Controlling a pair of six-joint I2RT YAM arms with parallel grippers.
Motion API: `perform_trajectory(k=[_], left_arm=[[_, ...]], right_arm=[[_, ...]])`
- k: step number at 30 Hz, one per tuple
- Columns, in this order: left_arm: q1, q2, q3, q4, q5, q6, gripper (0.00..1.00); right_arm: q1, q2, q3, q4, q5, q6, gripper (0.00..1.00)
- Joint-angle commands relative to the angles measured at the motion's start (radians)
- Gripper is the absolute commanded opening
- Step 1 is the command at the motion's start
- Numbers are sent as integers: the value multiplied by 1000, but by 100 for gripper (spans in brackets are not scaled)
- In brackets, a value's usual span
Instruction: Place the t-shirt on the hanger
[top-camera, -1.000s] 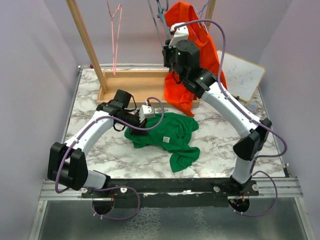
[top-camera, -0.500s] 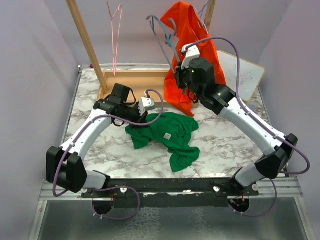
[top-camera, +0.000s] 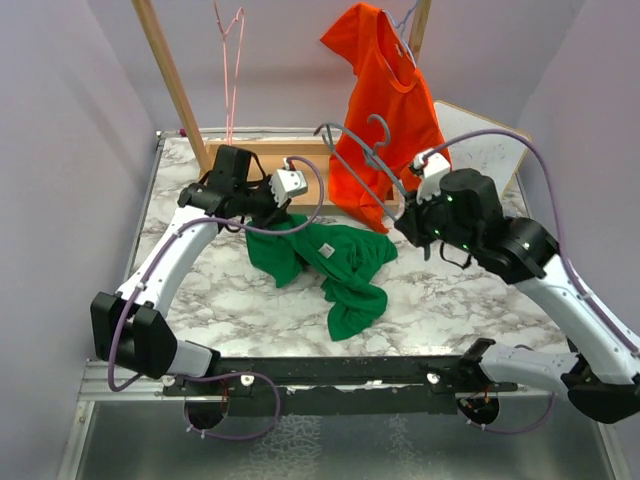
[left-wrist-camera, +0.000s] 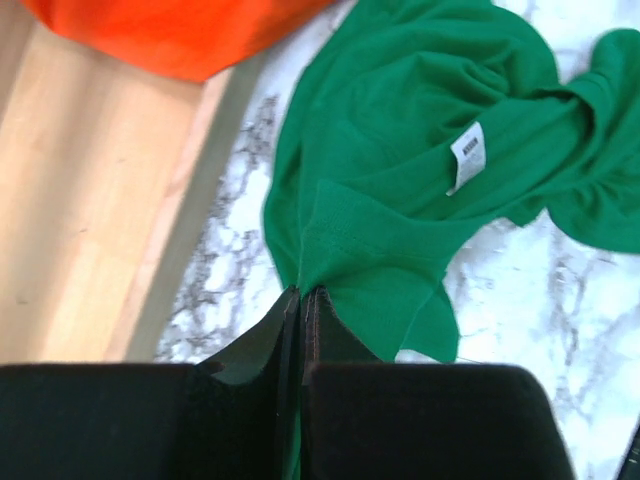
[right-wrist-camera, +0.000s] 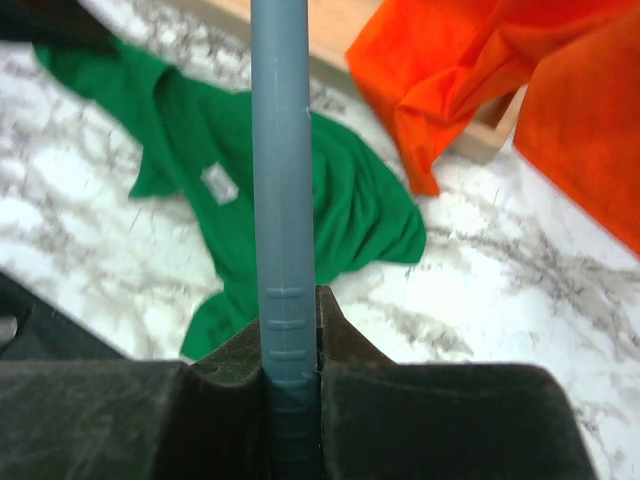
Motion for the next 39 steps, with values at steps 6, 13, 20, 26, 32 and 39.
perform_trajectory(k=[6,13,20,26,32,39], left_arm=[[76,123,147,104,-84,83,0],[84,131,147,166,-26,147,0],[97,97,146,151,41,186,0],[119,57,121,118,61,216,0],[128,34,116,79,83,256,0],[130,23,137,39,134,268,0]], right_arm=[[5,-191,-47,-271,-297,-51,1],[5,-201,-105,-260,-341,-28,1],[5,-155,-151,-180,-340,-64,1],[5,-118,-169,-120,-369,-107,1],[5,-93,-186,-75,-377,-136,1],[5,-66,-227,51,-419,-182,1]])
